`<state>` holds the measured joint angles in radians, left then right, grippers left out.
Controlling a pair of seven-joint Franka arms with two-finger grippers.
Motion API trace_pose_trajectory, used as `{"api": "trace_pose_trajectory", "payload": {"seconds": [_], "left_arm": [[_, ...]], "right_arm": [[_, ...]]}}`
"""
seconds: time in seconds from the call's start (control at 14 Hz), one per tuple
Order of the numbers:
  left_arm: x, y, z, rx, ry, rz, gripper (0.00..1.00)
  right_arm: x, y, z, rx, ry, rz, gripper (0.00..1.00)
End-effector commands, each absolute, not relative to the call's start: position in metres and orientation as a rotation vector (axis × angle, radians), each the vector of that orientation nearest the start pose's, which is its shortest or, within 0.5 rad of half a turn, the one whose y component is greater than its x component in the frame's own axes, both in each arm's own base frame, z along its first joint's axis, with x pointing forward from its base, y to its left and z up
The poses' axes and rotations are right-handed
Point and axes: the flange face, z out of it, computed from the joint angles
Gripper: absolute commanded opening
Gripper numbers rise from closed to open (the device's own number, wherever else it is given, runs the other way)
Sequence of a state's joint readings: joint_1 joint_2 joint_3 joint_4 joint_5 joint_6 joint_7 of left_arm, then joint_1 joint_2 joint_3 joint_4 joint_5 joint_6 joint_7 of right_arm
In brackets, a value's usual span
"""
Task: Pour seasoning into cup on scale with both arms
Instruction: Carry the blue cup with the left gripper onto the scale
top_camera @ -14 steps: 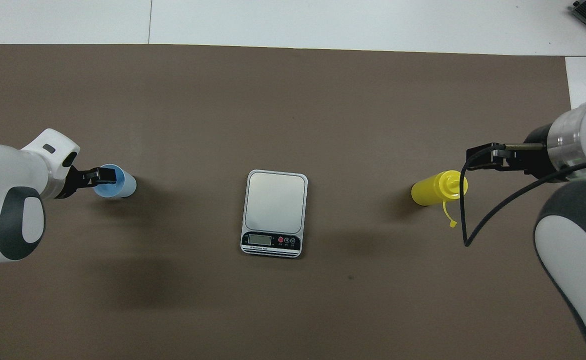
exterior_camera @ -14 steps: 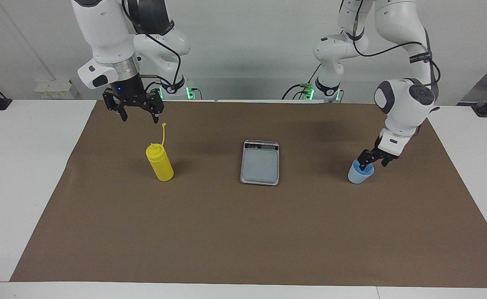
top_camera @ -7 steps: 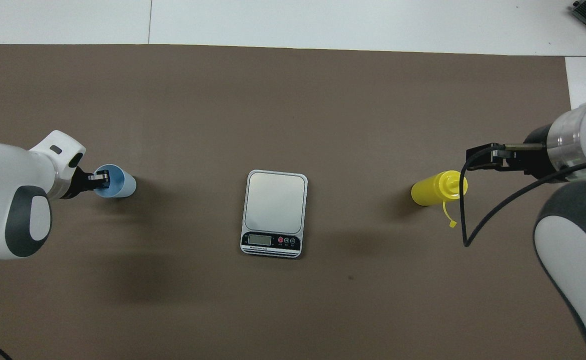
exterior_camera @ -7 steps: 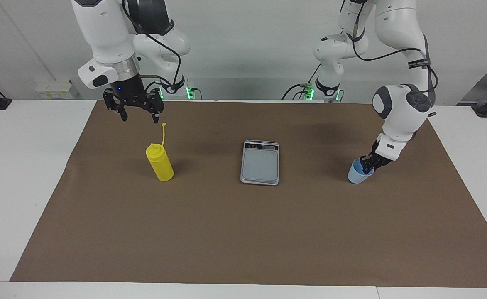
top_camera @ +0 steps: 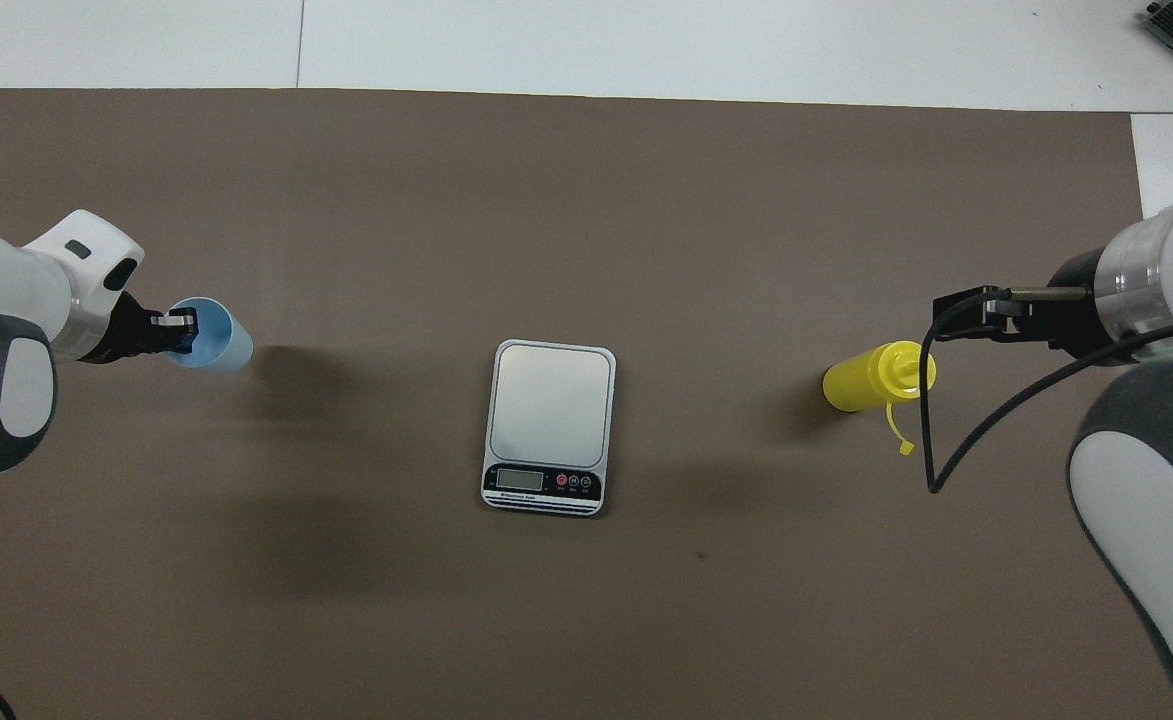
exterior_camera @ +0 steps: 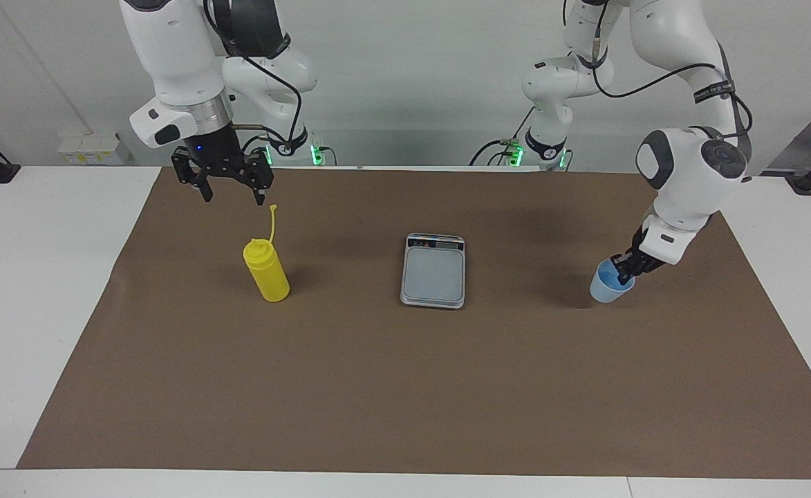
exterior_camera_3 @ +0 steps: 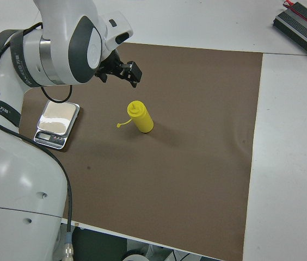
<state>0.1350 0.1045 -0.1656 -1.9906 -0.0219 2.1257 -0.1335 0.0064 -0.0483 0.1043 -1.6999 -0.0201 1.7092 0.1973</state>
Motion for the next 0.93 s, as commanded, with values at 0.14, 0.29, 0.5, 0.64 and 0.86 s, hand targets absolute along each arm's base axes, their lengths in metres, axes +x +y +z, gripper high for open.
{"api": "trace_pose_trajectory", "payload": {"seconds": [0.14,0.29,0.5,0.64,0.86], "left_arm": [[0.594,-0.081,0.471,-3.209,-0.091,-0.027,0.00],[0.588,-0.132,0.475,-3.210,-0.086,-0.043,0.00],[0.568,-0.206,0.473,-3.216,-0.094,-0.071,0.00],[0.553,-0.249,0.473,-3.228,-0.093,-0.093,0.00],[0.526,-0.306,0.460,-3.221,-0.068,-0.114,0.00]], "right_arm": [[0.541,0.056,0.603,-3.139,0.108,-0.094,1.00],[0.541,0.056,0.603,-3.139,0.108,-0.094,1.00],[0.541,0.056,0.603,-3.139,0.108,-0.094,1.00],[0.541,0.056,0.603,-3.139,0.108,-0.094,1.00],[0.539,0.057,0.602,-3.141,0.106,-0.068,1.00]]}}
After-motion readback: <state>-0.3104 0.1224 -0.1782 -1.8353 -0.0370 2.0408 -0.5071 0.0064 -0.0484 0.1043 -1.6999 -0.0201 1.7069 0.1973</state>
